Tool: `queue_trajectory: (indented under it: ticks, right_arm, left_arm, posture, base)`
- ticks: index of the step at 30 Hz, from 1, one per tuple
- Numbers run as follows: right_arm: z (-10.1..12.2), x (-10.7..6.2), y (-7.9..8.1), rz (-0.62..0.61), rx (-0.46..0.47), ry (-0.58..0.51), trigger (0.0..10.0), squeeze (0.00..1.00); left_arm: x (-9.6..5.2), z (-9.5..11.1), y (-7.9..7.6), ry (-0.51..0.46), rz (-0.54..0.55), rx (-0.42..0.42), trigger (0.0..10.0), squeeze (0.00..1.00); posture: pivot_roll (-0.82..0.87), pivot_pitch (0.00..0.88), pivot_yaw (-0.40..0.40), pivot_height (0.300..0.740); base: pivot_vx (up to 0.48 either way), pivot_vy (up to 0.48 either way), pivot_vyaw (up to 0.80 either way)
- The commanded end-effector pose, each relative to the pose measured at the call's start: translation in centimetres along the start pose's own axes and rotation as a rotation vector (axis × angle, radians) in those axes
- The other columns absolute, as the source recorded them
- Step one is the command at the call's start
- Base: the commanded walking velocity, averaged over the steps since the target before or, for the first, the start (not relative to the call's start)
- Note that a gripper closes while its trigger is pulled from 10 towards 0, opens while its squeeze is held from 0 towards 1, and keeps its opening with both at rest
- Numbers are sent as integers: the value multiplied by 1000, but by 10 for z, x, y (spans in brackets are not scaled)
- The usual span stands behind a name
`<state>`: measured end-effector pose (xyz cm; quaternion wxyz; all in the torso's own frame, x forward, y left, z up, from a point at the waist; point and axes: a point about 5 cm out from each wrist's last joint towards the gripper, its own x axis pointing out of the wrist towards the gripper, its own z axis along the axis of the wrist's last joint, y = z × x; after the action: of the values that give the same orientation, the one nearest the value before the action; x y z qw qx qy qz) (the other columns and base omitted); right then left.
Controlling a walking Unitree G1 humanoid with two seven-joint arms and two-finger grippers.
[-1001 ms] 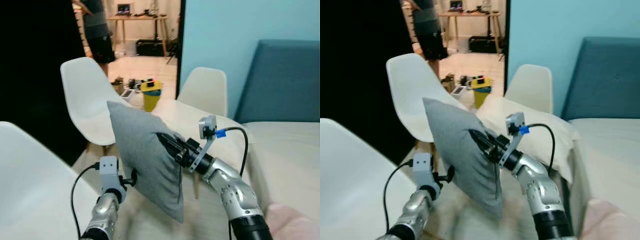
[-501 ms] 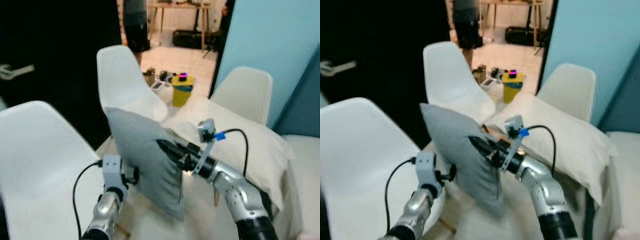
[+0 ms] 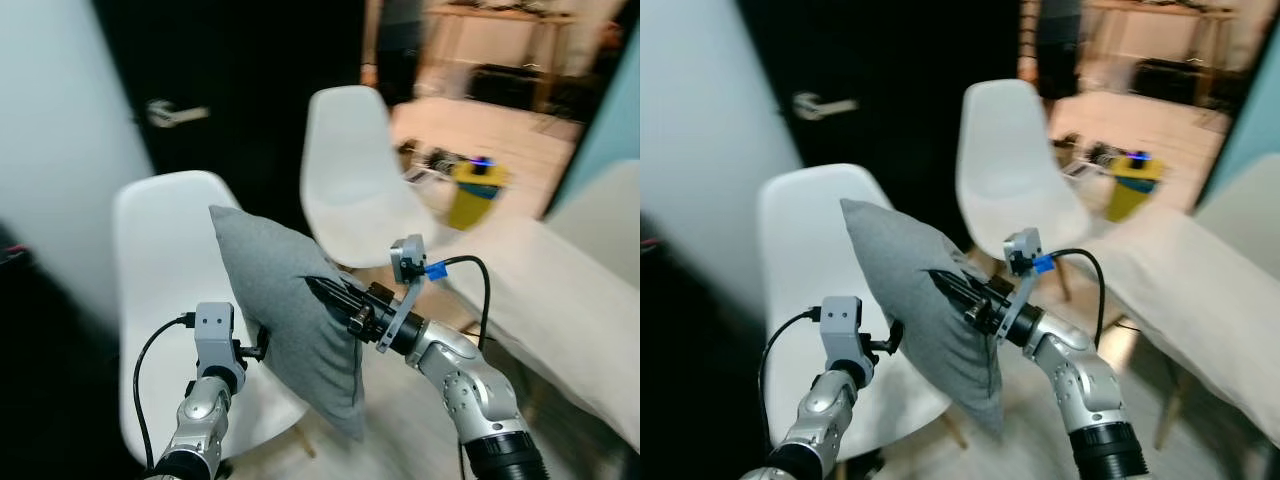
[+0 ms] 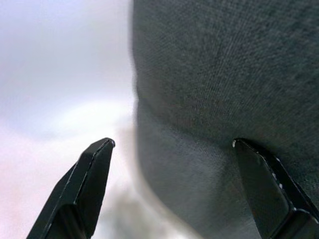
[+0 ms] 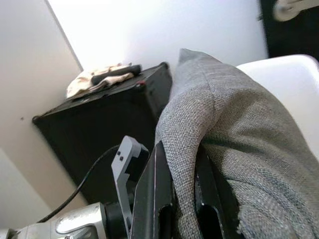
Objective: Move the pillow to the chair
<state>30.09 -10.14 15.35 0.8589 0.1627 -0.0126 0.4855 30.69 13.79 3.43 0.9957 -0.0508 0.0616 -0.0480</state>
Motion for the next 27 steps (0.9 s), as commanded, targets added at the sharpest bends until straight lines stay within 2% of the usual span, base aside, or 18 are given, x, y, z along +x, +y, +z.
queue_trajectory:
  ticks: [1,15,27]
  right_arm:
    - [10,9,11,80,-13,-60,0,0]
    - [8,16,11,103,-7,-48,0,0]
    - [6,21,8,87,-6,-41,0,0]
  left_arm:
    - [3,6,-6,-26,-29,23,10000,0]
    - [4,18,5,-98,57,53,10000,0]
    - [-1,16,6,-110,72,51,10000,0]
  posture:
    - [69,4,16,700]
    - [106,1,-5,700]
    - [128,12,-14,700]
  base:
    - [0,0,775]
    - [0,0,778]
    - [0,0,781]
